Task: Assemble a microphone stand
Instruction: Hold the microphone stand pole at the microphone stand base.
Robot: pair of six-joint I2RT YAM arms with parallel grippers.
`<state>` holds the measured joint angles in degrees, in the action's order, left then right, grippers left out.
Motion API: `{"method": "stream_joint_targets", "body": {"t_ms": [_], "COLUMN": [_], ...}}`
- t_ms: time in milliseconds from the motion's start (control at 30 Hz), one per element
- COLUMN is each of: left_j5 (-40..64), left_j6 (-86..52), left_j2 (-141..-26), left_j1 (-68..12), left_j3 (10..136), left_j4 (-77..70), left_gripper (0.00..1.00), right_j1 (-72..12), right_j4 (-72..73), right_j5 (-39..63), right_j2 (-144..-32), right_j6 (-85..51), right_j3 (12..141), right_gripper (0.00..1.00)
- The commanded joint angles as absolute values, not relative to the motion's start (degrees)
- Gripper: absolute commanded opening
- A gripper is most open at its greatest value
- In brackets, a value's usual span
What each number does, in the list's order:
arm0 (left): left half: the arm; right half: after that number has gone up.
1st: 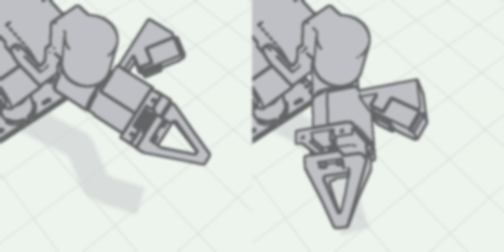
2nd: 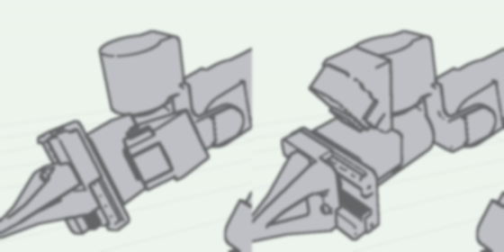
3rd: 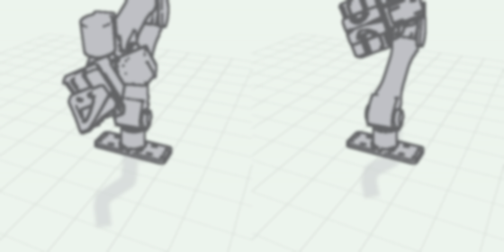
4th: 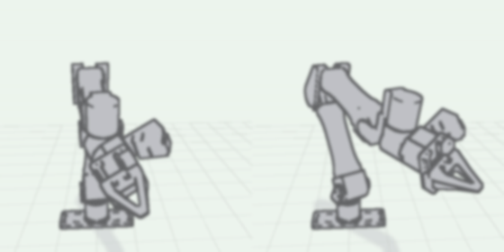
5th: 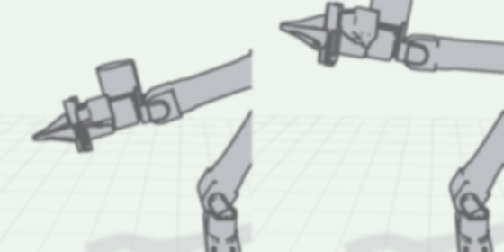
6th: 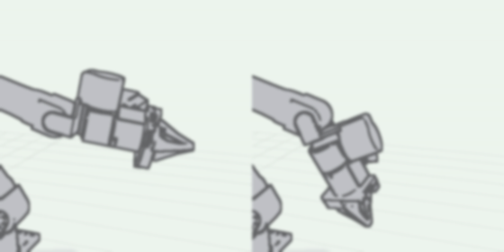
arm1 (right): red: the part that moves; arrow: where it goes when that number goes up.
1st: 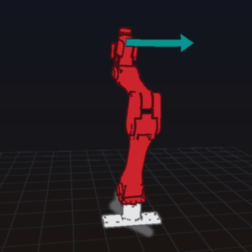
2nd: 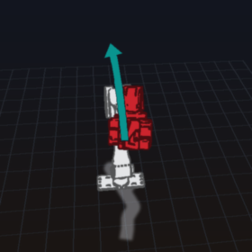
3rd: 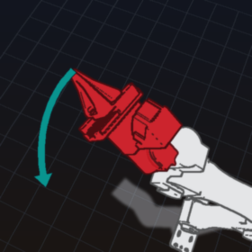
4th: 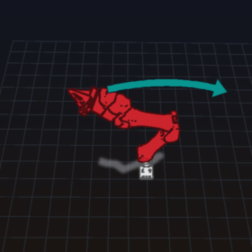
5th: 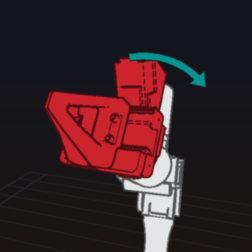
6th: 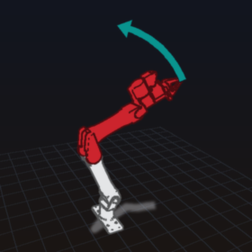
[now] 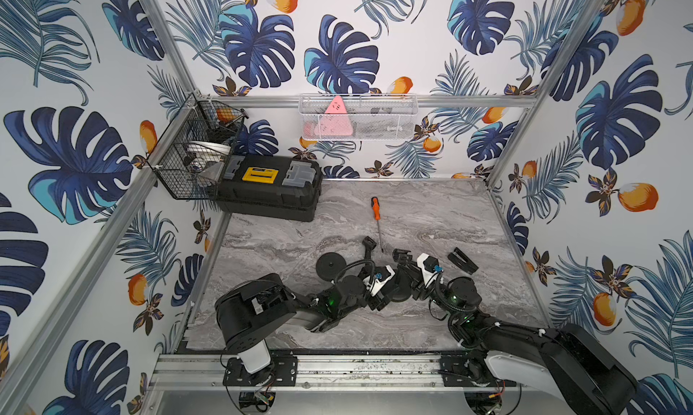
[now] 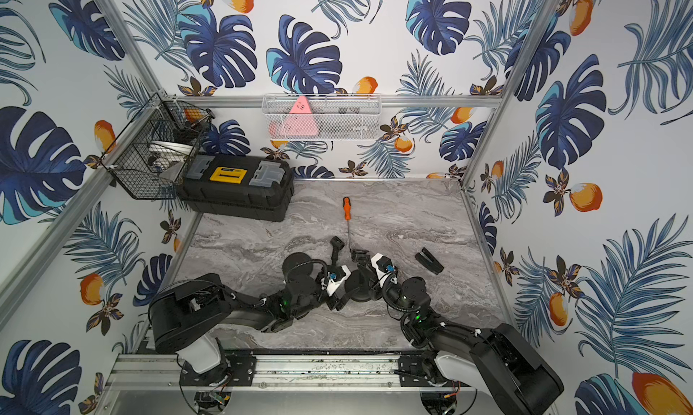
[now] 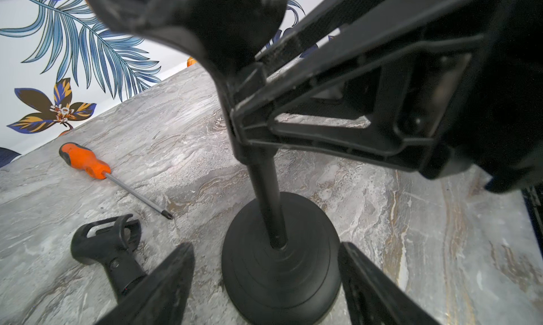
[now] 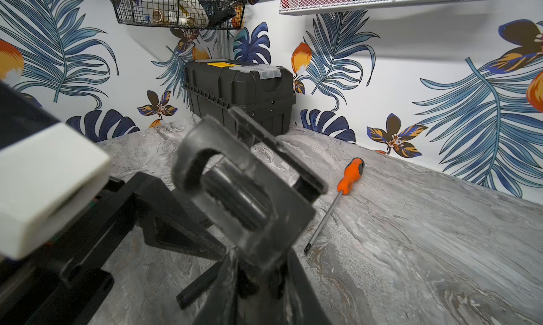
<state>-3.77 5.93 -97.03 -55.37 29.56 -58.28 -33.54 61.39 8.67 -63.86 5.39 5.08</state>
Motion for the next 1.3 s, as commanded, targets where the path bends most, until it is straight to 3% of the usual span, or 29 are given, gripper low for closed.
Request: {"method": "stream_joint_targets", "body": {"t_ms": [0,400,733,1267], "left_j5": [-3.6,-2.1,-5.0,-13.8], "left_j6": [7.7,9.5,1.5,-0.3], "left_j2": [-97.8,-104.6,-110.5,-118.2], "left_j1": [-55.7,-55.7,-55.7,-57.5], "left_j3": [30.0,32.4,34.0,36.0], "left_j4": [-61.6,-66.9,-73.4,-80.8], "left_gripper": [0.81,0.7,0.54,0.5], "right_j1": [-33.7,-33.8,-33.8,-33.8], "right_j4": [56.6,58.5,58.7,58.3], "right_j5": [9.0,9.3,9.8,10.3], "right_j2": [-62.8,-63.2,-63.0,-62.6], "right_j6": [4.6,4.5,4.4,4.1], "right_j3": [5.3,4.4,4.4,4.3], "right_gripper": [0.11,0.11,0.11,0.11]}}
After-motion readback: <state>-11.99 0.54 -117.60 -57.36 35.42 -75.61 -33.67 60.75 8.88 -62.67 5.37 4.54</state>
